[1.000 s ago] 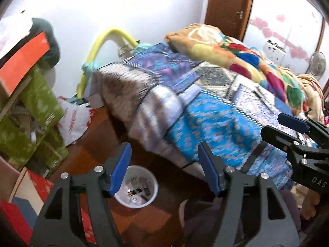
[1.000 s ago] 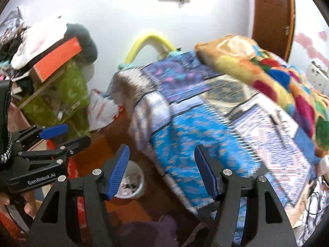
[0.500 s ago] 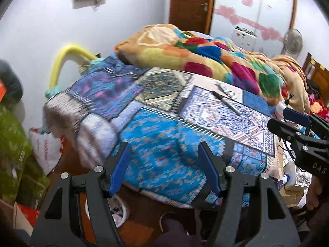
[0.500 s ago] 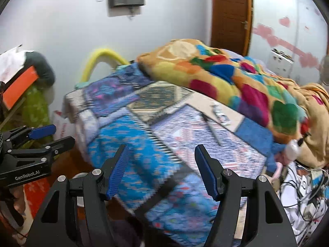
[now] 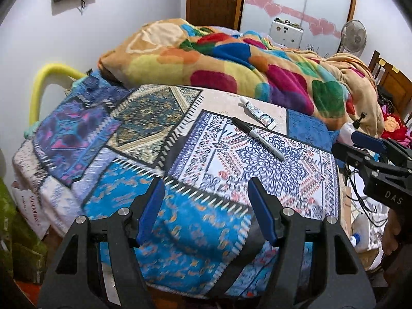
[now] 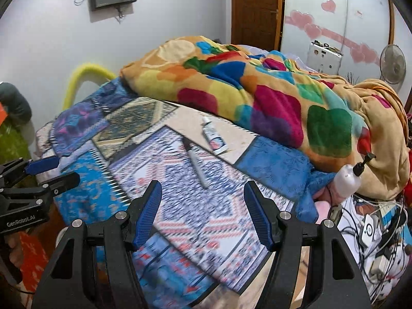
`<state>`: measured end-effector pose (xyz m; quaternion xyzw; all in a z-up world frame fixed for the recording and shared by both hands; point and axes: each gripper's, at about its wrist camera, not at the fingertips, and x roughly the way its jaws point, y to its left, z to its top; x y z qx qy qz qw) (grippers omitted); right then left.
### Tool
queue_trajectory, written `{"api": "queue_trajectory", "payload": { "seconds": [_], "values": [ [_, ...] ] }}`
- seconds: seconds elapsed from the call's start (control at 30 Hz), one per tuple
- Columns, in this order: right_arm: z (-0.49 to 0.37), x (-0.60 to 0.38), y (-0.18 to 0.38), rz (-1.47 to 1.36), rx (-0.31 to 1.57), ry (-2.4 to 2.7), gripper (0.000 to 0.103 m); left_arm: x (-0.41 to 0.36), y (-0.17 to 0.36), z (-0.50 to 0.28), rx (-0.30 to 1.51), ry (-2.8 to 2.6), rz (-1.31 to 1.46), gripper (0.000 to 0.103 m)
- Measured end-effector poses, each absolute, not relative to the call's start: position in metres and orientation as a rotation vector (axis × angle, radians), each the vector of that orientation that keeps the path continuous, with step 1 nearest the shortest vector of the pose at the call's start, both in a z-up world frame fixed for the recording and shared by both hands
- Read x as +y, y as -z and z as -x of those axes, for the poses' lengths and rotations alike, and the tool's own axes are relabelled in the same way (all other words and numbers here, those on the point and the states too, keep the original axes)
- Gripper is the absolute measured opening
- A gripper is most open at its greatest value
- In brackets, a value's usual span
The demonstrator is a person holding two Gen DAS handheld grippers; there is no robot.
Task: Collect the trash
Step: 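Move both tools back up to the remaining items on the bed, then grasp the white ointment tube with the right tool while the left tool grasps the grey marker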
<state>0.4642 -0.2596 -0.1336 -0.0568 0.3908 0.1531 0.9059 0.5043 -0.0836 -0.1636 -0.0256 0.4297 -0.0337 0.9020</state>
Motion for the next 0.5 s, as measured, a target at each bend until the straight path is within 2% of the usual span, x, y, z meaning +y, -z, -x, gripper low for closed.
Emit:
{"api": "queue_trajectory", "payload": {
  "seconds": [0.5],
  "values": [
    [-0.594, -0.247, 0.202, 0.079, 0.965, -0.360, 0.062, -0.085, 0.229, -0.598, 0.964, 0.074, 0.104, 0.066]
  ]
}}
